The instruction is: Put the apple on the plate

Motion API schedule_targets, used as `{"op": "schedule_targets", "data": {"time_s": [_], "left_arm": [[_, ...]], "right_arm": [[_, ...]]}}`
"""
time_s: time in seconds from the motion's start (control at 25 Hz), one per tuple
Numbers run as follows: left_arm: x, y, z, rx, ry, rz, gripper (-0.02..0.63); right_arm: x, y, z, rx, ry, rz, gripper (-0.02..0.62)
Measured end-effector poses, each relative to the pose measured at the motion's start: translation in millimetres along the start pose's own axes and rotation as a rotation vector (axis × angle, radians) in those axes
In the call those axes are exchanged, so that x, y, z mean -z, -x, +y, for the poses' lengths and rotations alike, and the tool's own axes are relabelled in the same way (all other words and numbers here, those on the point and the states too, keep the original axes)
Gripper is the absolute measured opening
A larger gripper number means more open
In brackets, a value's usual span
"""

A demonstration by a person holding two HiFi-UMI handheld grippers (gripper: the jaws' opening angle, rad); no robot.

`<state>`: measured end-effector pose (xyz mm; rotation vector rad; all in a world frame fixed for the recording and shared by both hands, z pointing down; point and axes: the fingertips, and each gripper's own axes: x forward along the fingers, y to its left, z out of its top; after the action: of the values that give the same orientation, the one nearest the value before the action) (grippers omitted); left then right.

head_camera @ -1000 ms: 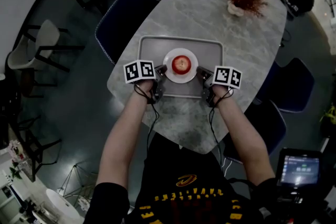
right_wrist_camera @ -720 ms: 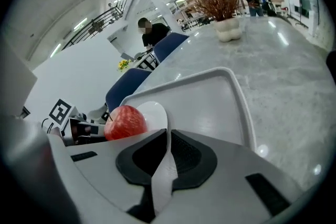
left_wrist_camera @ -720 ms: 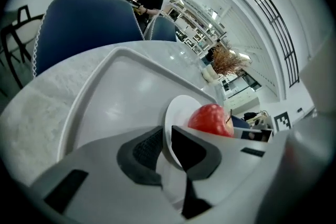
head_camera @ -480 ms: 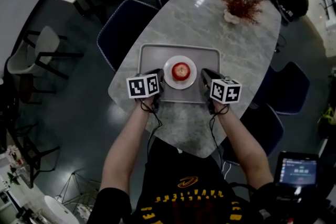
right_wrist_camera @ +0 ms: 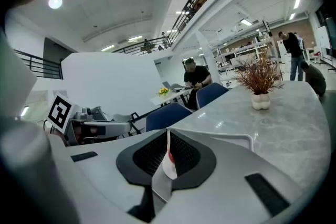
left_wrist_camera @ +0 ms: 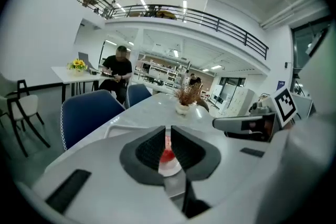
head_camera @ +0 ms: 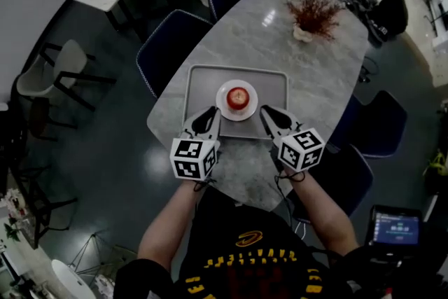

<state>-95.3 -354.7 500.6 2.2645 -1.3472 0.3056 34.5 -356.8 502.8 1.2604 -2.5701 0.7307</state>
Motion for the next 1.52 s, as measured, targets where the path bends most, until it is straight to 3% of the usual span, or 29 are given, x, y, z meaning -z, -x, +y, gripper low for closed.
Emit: {"op": "schedule_targets", "data": {"time_s": [0.08,0.24,0.6,0.92,1.16,1.52], "left_arm": [[-8.4,20.3,-19.1,-0.005,-0.015,-0.045,0.002],[-9.8,57.8,-59.0,0.0,0.009,-0.104,0.002],[-38.6,117.2,-153.2,0.024,-0.091,-0.257,0.002],[-57.1,151.7,-203.8,0.05,-0.105,-0.367,0.002],[-36.7,157.8,-226.3,0.022,-0.114,-0.335,0.002],[-49.9,167.3,-240.5,-0.001,-0.173,-0.382,0.002]], "right_arm": [[-10.6,16.3,18.1,-0.048,0.016,-0.034,0.026],[-20.6,53.7,41.9,-0.122,0.066,-0.086,0.006],[-43.3,137.0,77.6,-0.161,0.092,-0.191,0.006],[-52.8,192.9,102.6,-0.151,0.17,-0.28,0.006],[-42.2,209.5,110.8,-0.125,0.199,-0.307,0.006],[-52.1,226.9,118.2,-0.127,0.26,-0.358,0.006]]}}
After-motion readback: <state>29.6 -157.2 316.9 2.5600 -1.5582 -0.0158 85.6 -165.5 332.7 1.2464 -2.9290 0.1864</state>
